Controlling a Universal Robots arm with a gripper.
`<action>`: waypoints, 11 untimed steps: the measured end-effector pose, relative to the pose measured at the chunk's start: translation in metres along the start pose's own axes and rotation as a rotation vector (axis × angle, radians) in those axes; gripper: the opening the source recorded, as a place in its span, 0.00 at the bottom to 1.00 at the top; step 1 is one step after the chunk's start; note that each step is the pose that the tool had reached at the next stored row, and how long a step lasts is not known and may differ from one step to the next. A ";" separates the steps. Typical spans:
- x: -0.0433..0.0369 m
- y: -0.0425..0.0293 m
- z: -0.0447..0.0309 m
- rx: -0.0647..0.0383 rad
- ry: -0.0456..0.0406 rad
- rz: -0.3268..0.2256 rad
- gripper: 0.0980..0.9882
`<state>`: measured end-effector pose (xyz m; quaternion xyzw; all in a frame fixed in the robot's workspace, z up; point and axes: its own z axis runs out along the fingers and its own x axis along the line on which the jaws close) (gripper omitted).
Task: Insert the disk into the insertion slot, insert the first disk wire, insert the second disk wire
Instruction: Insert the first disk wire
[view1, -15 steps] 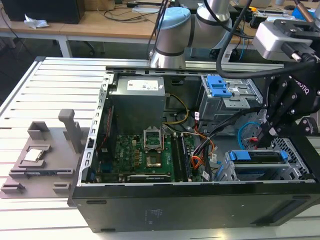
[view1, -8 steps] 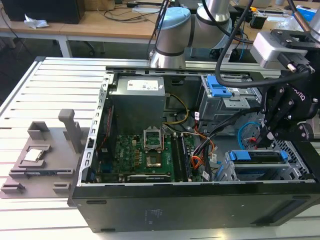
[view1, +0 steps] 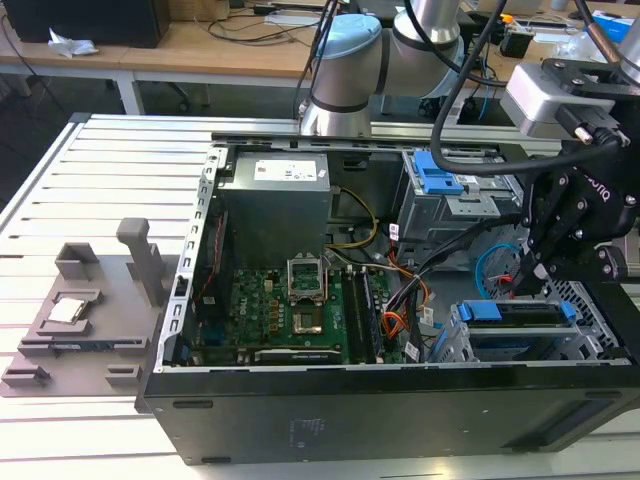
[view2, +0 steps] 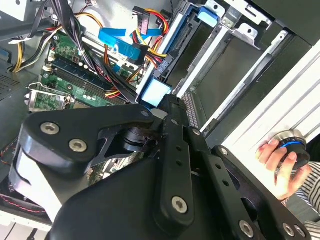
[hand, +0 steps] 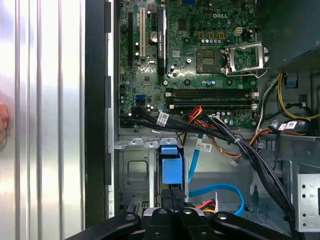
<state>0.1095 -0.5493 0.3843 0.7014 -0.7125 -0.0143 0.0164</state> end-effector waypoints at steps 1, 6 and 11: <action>0.0000 0.0000 0.0000 0.000 0.0000 0.000 0.01; 0.0000 0.0000 0.0000 0.000 0.0000 -0.001 0.15; -0.0005 -0.0018 0.0034 -0.001 -0.0003 0.007 0.30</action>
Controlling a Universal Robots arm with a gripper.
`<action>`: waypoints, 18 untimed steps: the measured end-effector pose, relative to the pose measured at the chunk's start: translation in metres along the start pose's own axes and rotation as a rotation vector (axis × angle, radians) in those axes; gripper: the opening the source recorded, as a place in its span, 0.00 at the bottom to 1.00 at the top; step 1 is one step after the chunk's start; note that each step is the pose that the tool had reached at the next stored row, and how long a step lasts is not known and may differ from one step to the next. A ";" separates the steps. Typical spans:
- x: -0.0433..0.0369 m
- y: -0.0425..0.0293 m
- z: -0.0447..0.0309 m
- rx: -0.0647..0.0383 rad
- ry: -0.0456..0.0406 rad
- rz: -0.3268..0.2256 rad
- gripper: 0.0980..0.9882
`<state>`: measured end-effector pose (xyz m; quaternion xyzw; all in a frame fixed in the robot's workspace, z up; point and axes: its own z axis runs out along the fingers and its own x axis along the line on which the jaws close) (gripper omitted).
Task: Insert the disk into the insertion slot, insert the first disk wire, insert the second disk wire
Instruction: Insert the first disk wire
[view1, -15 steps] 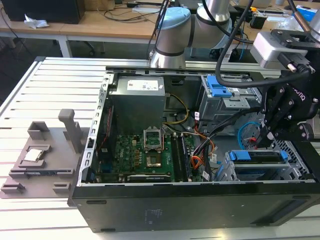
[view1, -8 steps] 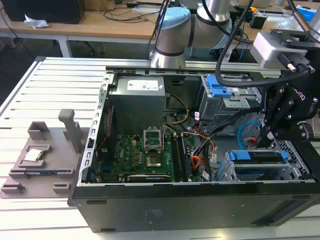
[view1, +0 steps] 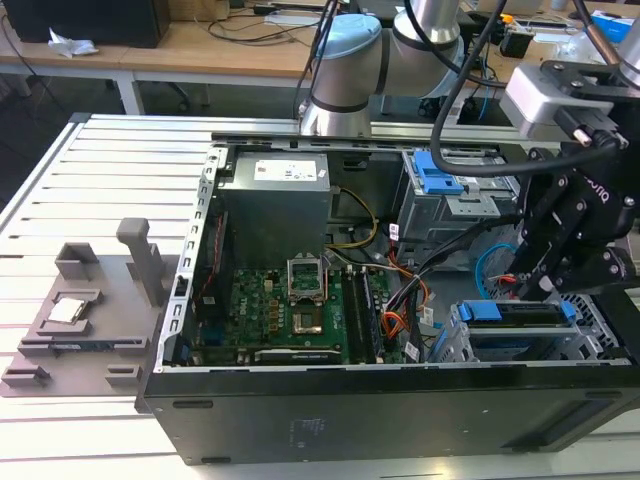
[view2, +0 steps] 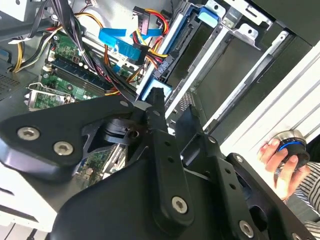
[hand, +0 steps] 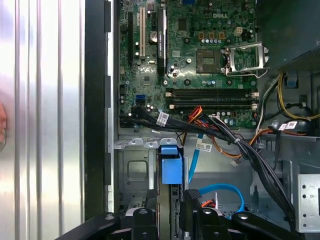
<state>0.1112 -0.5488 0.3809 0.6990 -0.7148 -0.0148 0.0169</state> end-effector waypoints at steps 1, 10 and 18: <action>-0.0003 -0.0012 0.0016 -0.001 -0.0003 0.005 0.30; -0.0165 -0.0157 0.0153 -0.009 -0.0006 0.021 0.30; -0.0168 -0.0216 0.0187 -0.013 -0.0007 0.023 0.30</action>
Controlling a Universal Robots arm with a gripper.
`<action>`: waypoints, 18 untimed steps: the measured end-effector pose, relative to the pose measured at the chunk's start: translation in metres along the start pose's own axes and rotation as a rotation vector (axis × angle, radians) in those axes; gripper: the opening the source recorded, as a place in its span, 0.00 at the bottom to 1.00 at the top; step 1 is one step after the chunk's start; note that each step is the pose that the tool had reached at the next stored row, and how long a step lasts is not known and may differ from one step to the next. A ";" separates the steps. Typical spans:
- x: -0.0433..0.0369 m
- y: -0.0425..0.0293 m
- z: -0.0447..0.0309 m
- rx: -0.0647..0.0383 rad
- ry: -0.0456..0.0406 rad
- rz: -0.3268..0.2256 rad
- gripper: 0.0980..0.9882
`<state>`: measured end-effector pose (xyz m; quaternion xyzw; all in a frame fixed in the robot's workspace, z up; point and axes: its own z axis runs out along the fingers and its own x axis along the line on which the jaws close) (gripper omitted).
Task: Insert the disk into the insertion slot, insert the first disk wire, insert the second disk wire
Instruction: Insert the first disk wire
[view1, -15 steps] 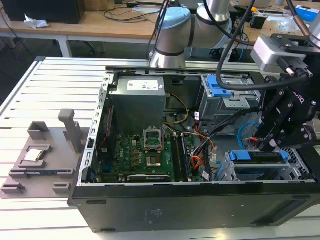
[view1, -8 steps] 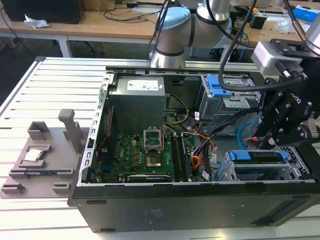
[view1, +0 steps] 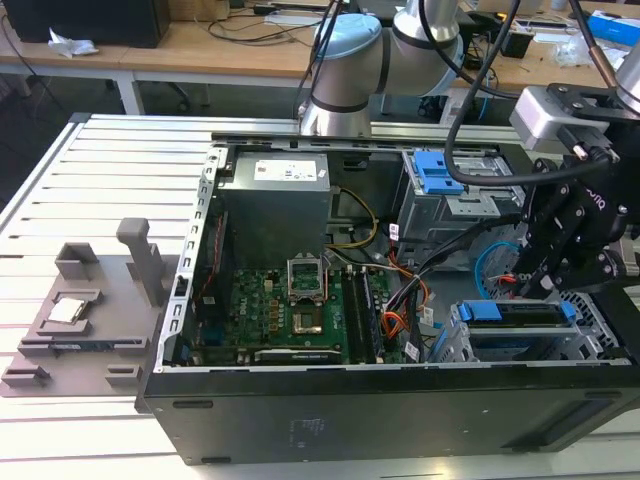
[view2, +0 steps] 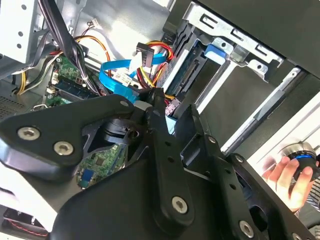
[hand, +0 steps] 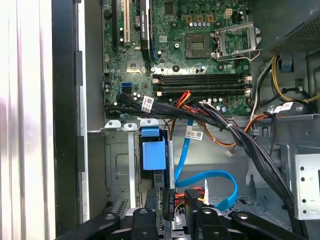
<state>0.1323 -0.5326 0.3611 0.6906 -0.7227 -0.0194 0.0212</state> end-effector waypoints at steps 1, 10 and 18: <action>0.0000 -0.0001 0.0000 0.000 0.0000 0.000 0.21; 0.0009 -0.0004 -0.0001 0.000 0.0002 0.000 0.07; 0.0134 -0.0010 0.0000 0.000 0.0001 0.000 0.07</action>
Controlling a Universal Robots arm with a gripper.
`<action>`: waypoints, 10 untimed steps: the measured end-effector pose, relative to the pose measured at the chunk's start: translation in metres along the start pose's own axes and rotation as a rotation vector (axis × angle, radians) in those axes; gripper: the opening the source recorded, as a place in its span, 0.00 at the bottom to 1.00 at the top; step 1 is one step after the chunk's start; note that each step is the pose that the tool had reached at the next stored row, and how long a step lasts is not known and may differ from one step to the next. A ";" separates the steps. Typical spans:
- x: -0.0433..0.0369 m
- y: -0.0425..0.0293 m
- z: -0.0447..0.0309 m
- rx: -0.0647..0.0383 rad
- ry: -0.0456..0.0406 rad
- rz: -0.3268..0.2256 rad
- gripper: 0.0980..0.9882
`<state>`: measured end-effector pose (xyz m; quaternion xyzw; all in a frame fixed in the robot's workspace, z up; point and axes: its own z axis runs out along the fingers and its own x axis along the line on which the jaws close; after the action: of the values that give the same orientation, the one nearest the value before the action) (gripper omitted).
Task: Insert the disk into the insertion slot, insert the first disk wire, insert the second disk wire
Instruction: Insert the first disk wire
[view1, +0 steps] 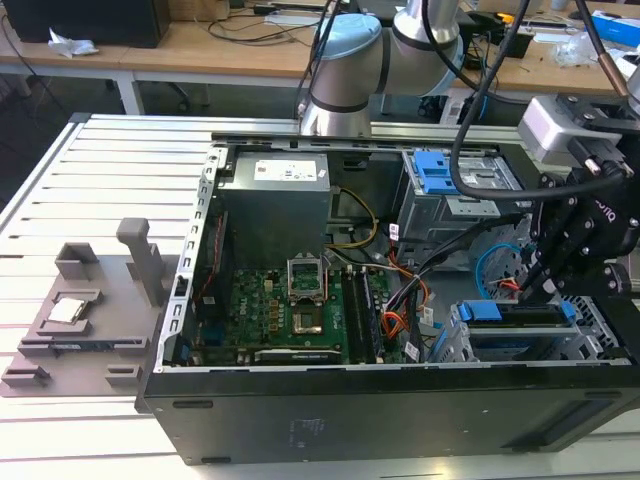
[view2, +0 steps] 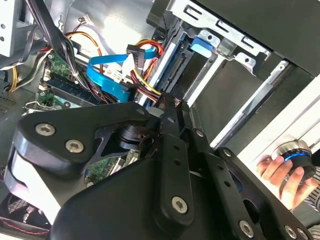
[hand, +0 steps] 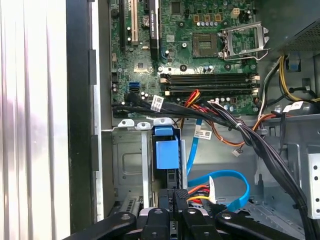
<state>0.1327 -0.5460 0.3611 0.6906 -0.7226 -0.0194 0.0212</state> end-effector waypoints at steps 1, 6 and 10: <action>0.0001 -0.0005 0.0000 0.000 0.0000 0.000 0.07; -0.0004 -0.0130 -0.0007 -0.001 0.0000 0.000 0.07; -0.0005 -0.0159 -0.0007 -0.001 -0.0001 0.000 0.07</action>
<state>0.1486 -0.5463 0.3609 0.6906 -0.7227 -0.0198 0.0216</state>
